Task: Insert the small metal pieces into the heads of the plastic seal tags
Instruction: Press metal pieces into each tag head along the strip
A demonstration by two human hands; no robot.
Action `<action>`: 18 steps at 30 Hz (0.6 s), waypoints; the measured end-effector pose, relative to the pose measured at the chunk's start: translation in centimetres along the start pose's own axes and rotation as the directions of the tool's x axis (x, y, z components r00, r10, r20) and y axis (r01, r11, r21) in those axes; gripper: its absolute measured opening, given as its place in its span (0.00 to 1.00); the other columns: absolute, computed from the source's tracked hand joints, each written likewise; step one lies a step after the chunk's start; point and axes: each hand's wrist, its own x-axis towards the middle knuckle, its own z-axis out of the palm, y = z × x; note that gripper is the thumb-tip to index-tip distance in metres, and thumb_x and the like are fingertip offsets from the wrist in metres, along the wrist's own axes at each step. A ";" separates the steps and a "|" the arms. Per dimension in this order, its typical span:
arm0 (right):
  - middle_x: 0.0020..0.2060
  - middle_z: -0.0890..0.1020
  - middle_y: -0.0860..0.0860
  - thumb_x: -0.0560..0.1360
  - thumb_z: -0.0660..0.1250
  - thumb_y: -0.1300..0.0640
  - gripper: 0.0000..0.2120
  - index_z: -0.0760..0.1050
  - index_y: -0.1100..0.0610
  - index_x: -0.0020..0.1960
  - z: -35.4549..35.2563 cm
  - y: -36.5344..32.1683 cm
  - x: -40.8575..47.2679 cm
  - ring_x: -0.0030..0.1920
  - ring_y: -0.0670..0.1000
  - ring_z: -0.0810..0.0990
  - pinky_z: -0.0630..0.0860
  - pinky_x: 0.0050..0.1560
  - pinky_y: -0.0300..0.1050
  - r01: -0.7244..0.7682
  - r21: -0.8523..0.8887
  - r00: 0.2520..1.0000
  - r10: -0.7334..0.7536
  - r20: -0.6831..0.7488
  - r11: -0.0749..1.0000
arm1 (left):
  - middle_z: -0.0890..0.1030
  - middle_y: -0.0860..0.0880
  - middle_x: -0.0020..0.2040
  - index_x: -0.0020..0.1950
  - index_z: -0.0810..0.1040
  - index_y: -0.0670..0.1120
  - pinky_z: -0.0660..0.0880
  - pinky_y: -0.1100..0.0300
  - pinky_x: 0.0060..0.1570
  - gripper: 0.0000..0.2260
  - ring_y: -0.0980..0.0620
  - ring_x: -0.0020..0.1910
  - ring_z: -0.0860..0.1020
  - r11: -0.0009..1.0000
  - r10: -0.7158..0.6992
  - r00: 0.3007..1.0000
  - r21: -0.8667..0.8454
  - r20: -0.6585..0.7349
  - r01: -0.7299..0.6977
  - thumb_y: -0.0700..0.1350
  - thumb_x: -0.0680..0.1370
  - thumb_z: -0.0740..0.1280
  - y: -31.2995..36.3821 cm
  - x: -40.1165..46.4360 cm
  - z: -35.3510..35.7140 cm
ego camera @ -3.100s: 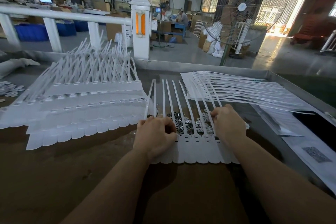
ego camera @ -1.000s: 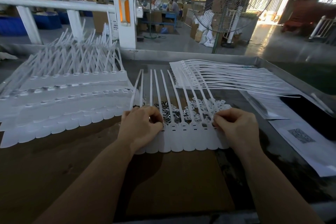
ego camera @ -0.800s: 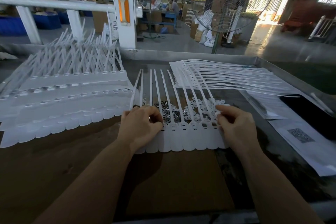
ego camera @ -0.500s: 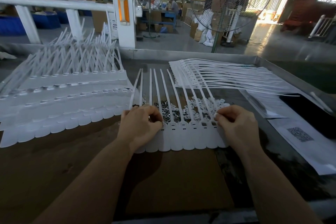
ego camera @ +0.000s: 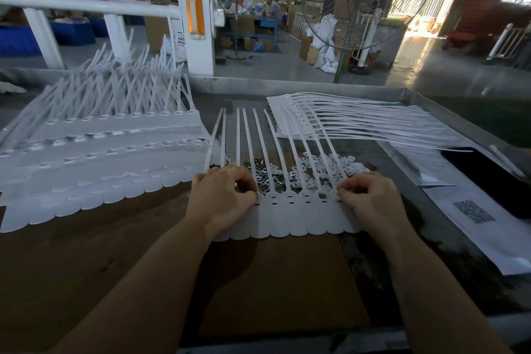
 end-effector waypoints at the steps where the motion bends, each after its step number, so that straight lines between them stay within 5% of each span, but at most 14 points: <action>1: 0.45 0.77 0.53 0.72 0.69 0.62 0.03 0.80 0.56 0.41 0.0 0.0 0.0 0.41 0.43 0.72 0.66 0.39 0.31 -0.001 0.009 1.000 0.001 -0.006 1.000 | 0.74 0.63 0.38 0.33 0.71 0.60 0.53 0.61 0.49 0.11 0.58 0.46 0.72 1.000 0.000 1.000 0.001 0.001 0.000 0.47 0.72 0.68 0.0 0.0 0.0; 9: 0.46 0.77 0.53 0.74 0.68 0.61 0.03 0.80 0.58 0.44 0.3 0.0 0.2 0.38 0.42 0.72 0.65 0.37 0.30 0.027 -0.067 1.000 -0.026 0.010 0.997 | 0.73 0.63 0.39 0.34 0.70 0.60 0.54 0.60 0.51 0.11 0.57 0.47 0.71 1.000 0.004 1.000 0.002 0.008 -0.004 0.47 0.72 0.68 -0.1 0.0 -0.1; 18: 0.45 0.76 0.48 0.71 0.71 0.61 0.07 0.76 0.52 0.47 0.2 0.0 0.4 0.45 0.45 0.74 0.70 0.44 0.39 -0.068 0.072 0.997 0.065 0.050 0.995 | 0.72 0.63 0.39 0.35 0.70 0.61 0.54 0.60 0.51 0.11 0.57 0.47 0.70 1.000 0.001 1.000 0.007 0.008 -0.001 0.47 0.73 0.68 -0.1 0.0 -0.1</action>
